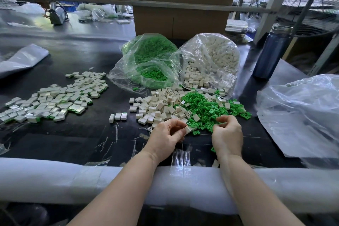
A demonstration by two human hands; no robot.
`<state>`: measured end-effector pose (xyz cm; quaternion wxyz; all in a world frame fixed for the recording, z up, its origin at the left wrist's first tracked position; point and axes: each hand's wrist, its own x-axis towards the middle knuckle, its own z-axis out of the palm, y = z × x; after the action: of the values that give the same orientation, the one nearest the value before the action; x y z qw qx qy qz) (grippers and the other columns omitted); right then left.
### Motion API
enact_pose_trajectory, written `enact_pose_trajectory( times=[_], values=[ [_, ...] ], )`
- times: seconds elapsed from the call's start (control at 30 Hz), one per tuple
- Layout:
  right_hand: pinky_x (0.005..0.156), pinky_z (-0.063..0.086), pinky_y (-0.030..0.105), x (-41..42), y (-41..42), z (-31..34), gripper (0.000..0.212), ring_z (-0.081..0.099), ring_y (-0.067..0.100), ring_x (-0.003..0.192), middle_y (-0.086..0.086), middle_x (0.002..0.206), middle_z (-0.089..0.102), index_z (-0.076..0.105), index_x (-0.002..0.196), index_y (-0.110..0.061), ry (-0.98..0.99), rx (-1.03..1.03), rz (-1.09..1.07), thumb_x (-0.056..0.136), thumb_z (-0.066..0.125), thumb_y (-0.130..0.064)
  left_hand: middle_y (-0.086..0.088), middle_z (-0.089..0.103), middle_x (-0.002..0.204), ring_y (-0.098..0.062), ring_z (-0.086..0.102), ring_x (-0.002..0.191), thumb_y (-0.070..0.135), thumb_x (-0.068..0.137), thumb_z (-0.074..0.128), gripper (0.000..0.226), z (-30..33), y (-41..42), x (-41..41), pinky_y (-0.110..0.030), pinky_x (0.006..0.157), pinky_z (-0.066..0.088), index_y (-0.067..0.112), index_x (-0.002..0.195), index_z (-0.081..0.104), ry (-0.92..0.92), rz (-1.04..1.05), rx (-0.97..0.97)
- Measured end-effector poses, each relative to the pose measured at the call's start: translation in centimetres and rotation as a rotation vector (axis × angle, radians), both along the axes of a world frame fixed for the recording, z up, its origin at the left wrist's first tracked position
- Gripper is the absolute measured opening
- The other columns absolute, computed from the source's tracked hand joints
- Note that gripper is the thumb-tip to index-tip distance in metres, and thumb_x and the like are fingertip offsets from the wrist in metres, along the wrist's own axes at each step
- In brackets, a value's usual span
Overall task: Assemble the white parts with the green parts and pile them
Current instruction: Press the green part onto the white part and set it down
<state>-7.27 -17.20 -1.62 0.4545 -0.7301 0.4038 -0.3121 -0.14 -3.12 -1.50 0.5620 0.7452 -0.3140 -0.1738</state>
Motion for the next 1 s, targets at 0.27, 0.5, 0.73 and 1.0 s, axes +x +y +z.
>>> enact_pose_trajectory(
  times=[0.27,0.5,0.73,1.0],
  values=[
    [0.059,0.058,0.023,-0.1,1.4,0.7,0.023,0.070,0.016,0.062,0.008,0.088,0.059,0.053,0.088,-0.019,-0.204,0.136,0.346,0.092,0.050,0.003,0.000,0.065,0.078,-0.015,0.062,0.076,0.012,0.087,0.063,0.015,-0.1,-0.3,0.1,-0.034,0.083,0.055,0.026,0.083,0.062,-0.004,0.015,-0.019],
    [0.062,0.054,0.025,-0.4,1.2,0.7,0.013,0.063,0.013,0.068,0.000,0.078,0.066,0.065,0.085,-0.016,-0.223,0.037,0.384,0.086,0.063,-0.003,0.001,0.065,0.079,-0.012,0.063,0.075,0.012,0.087,0.062,0.014,-0.3,-0.2,0.1,-0.030,0.083,0.054,0.026,0.085,0.062,0.002,0.016,-0.028],
    [0.056,0.038,0.033,-0.1,0.6,0.0,0.027,0.045,0.018,0.055,0.003,0.059,0.050,0.058,0.076,-0.023,-0.120,0.034,0.231,0.079,0.055,0.004,0.005,0.064,0.077,-0.006,0.061,0.071,0.013,0.088,0.061,0.013,-0.3,-0.2,0.3,-0.018,0.076,0.053,0.025,0.087,0.062,-0.008,0.000,-0.014],
    [0.058,0.051,0.029,-0.1,1.2,-0.1,0.031,0.063,0.012,0.045,0.004,0.064,0.058,0.053,0.079,-0.028,0.040,-0.058,0.306,0.079,0.047,0.002,0.002,0.065,0.081,-0.008,0.061,0.073,0.012,0.088,0.061,0.012,-0.3,-0.2,0.2,-0.019,0.078,0.054,0.023,0.088,0.062,-0.001,0.009,-0.014]
  ],
)
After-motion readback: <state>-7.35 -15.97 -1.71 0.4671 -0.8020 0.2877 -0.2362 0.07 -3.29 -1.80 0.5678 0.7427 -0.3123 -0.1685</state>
